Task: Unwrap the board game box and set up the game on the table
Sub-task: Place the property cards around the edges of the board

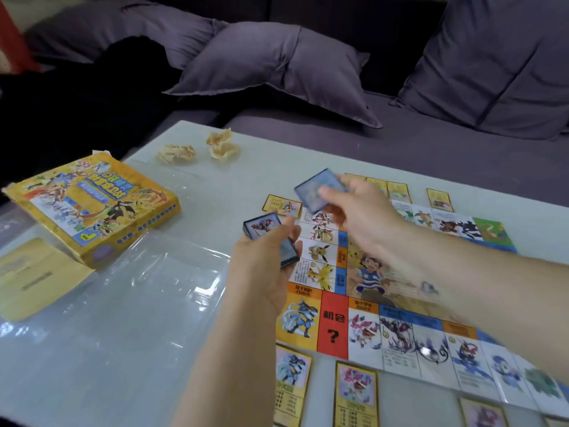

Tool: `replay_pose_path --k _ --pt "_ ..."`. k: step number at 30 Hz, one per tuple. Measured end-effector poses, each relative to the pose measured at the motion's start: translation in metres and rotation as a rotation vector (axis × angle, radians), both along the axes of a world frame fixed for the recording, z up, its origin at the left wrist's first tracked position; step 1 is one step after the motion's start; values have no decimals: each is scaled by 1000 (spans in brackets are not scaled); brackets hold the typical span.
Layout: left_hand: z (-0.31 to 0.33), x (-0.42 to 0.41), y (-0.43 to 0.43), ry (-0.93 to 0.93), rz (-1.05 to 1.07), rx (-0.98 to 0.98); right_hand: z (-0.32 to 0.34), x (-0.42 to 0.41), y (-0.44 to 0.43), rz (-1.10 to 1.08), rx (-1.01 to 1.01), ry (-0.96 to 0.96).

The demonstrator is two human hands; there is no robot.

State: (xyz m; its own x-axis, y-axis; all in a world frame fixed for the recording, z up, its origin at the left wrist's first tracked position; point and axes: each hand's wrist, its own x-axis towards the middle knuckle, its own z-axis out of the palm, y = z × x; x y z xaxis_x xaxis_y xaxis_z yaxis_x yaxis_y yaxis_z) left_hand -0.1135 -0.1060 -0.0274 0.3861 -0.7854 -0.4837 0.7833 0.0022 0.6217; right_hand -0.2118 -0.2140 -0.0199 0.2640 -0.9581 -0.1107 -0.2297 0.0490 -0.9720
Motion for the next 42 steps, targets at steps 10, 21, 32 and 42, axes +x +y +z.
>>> replay_pose_path --k 10,21,32,42 --pt "5 4 -11 399 108 -124 -22 21 -137 72 -358 649" --pt "1 3 -12 423 107 -76 -37 27 -153 42 -446 993" --pt "0 4 -13 363 76 -74 -36 25 -156 71 -402 1110" --pt "-3 7 -6 113 -86 -127 4 20 -83 131 -491 467"
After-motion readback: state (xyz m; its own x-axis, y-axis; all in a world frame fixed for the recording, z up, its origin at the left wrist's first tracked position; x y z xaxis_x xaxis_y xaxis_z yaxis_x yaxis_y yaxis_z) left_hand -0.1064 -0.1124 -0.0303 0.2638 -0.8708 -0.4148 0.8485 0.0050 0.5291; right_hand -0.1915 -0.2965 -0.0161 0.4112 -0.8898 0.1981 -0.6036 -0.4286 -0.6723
